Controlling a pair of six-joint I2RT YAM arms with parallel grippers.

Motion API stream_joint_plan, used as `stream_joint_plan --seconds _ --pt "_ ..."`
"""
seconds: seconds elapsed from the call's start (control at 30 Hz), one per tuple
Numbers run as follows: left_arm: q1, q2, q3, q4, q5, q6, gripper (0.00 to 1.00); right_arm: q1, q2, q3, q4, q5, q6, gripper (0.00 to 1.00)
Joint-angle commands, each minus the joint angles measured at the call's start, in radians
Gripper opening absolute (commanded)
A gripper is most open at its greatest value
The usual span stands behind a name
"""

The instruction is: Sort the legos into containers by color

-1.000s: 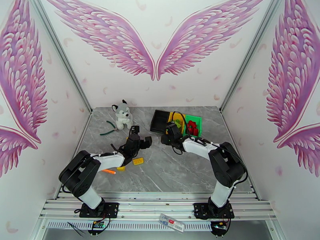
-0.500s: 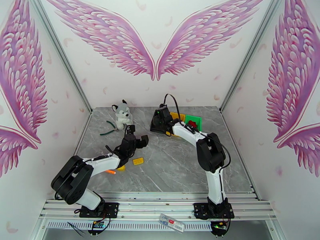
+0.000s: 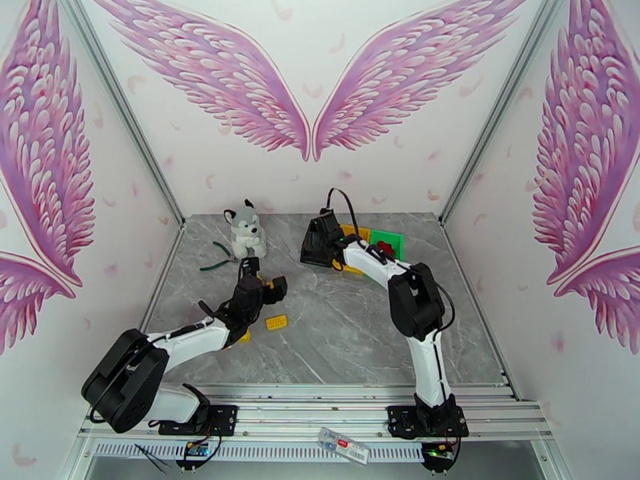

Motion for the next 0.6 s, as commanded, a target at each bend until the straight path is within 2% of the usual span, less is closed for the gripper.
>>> stream_joint_plan --seconds 0.0,0.27,0.57 --pt "0.01 -0.057 -0.035 -0.035 -0.031 0.002 0.97 0.046 -0.099 -0.077 0.044 -0.004 -0.018 0.84" --pt "0.031 -0.155 -0.097 -0.075 -0.077 -0.016 0.99 0.147 -0.184 -0.241 0.075 -0.042 -0.022 0.89" --pt "0.11 -0.212 -0.133 -0.123 -0.073 -0.066 0.99 0.276 -0.219 -0.38 0.095 -0.056 0.015 0.93"
